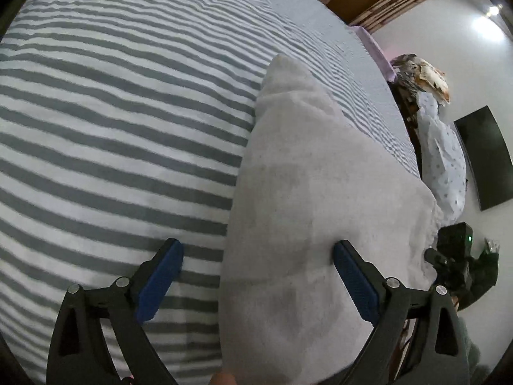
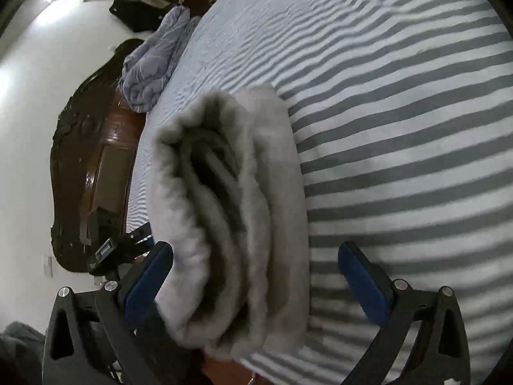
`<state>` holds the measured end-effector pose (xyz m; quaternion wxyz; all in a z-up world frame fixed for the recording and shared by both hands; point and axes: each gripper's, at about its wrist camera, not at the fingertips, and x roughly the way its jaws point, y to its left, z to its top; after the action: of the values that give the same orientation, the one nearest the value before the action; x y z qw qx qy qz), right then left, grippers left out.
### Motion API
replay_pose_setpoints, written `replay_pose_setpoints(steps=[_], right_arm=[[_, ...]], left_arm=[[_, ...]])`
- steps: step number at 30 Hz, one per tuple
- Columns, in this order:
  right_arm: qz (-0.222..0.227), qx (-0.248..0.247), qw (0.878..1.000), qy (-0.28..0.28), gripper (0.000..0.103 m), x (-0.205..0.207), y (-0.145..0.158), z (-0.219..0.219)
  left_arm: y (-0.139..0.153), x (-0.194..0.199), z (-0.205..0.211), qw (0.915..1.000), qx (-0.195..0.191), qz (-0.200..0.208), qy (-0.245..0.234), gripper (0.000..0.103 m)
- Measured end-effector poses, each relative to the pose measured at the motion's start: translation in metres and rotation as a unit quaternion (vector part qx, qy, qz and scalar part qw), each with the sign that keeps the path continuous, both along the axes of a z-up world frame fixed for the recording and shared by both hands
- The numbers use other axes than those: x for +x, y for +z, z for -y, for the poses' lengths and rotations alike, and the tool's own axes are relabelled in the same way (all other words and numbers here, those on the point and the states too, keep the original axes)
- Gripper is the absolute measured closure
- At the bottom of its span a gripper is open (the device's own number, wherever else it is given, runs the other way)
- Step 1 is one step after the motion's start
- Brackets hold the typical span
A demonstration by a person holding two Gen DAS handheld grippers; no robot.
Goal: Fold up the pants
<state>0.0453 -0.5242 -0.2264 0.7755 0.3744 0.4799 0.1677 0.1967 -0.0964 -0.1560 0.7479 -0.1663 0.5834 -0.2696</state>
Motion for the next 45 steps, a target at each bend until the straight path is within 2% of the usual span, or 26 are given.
replay_pose_setpoints(steps=[3, 4, 5, 7, 8, 10, 11, 12, 15, 18, 23, 28, 32, 34, 36, 38, 39, 40, 42, 45], right_arm=[[0.016, -0.005, 1.000, 0.012, 0.002, 0.014, 0.001, -0.008], [0.021, 0.002, 1.000, 0.014, 0.010, 0.018, 0.001, -0.012], [0.013, 0.004, 1.000, 0.010, 0.014, 0.025, -0.001, -0.015], [0.007, 0.001, 1.000, 0.003, 0.023, 0.033, -0.002, -0.020], [0.002, -0.005, 1.000, -0.001, 0.026, 0.035, -0.003, -0.024], [0.003, 0.009, 1.000, -0.016, 0.041, 0.032, -0.001, -0.024], [0.006, 0.008, 1.000, -0.018, 0.044, 0.029, 0.003, -0.026], [0.009, 0.002, 1.000, -0.017, 0.051, 0.027, 0.007, -0.028], [0.017, -0.012, 1.000, -0.023, 0.057, 0.029, 0.024, -0.038], [0.031, -0.004, 0.999, -0.027, 0.060, 0.035, 0.047, -0.047], [0.055, -0.018, 0.998, -0.007, 0.061, 0.055, 0.090, -0.068], [0.091, -0.013, 0.996, 0.007, 0.061, 0.098, 0.121, -0.076], [0.101, 0.004, 0.995, 0.007, 0.061, 0.148, 0.124, -0.071], [0.087, -0.001, 0.996, 0.005, 0.060, 0.177, 0.109, -0.066], [0.062, -0.026, 0.998, -0.002, 0.057, 0.196, 0.091, -0.062], [0.012, -0.085, 0.996, -0.011, 0.049, 0.214, 0.062, -0.060], [-0.010, -0.109, 0.994, -0.022, 0.041, 0.217, 0.049, -0.059], [-0.014, -0.114, 0.993, -0.031, 0.035, 0.218, 0.040, -0.056], [0.002, -0.093, 0.995, -0.038, 0.032, 0.215, 0.036, -0.050], [0.006, -0.133, 0.990, -0.039, 0.026, 0.210, 0.045, -0.054]], left_arm=[[0.000, 0.003, 0.009, 0.9997, 0.009, 0.021, -0.006, 0.007], [-0.001, 0.004, 0.013, 0.9996, 0.015, 0.022, -0.005, 0.007], [0.001, 0.004, 0.016, 0.9994, 0.020, 0.027, -0.002, 0.009], [0.001, 0.004, 0.022, 0.9994, 0.022, 0.026, -0.001, 0.024], [0.003, 0.004, 0.025, 0.9995, 0.016, 0.027, -0.003, 0.043], [0.007, 0.003, 0.028, 0.9996, 0.004, 0.028, 0.002, 0.054], [0.010, 0.001, 0.030, 0.9993, 0.000, 0.036, -0.003, 0.063], [0.012, -0.001, 0.032, 0.9990, 0.001, 0.044, -0.007, 0.068], [0.018, -0.004, 0.032, 0.9979, 0.004, 0.063, -0.012, 0.076], [0.021, -0.002, 0.021, 0.9984, -0.028, 0.049, 0.005, 0.081], [0.051, 0.008, 0.017, 0.9959, -0.044, 0.078, 0.010, 0.082], [0.089, 0.048, -0.003, 0.9905, -0.061, 0.117, 0.036, 0.082], [0.107, 0.095, -0.012, 0.9873, -0.037, 0.150, 0.040, 0.082], [0.101, 0.117, -0.011, 0.9872, -0.023, 0.155, 0.033, 0.081], [0.082, 0.136, -0.006, 0.9892, 0.005, 0.145, 0.020, 0.080], [0.049, 0.152, 0.003, 0.9913, 0.056, 0.119, 0.007, 0.079], [0.031, 0.156, 0.007, 0.9899, 0.089, 0.111, 0.006, 0.077], [0.017, 0.158, 0.009, 0.9885, 0.103, 0.111, 0.005, 0.069], [0.009, 0.153, 0.007, 0.9855, 0.105, 0.132, 0.014, 0.054], [0.008, 0.155, 0.002, 0.9861, 0.097, 0.131, 0.029, 0.047]])
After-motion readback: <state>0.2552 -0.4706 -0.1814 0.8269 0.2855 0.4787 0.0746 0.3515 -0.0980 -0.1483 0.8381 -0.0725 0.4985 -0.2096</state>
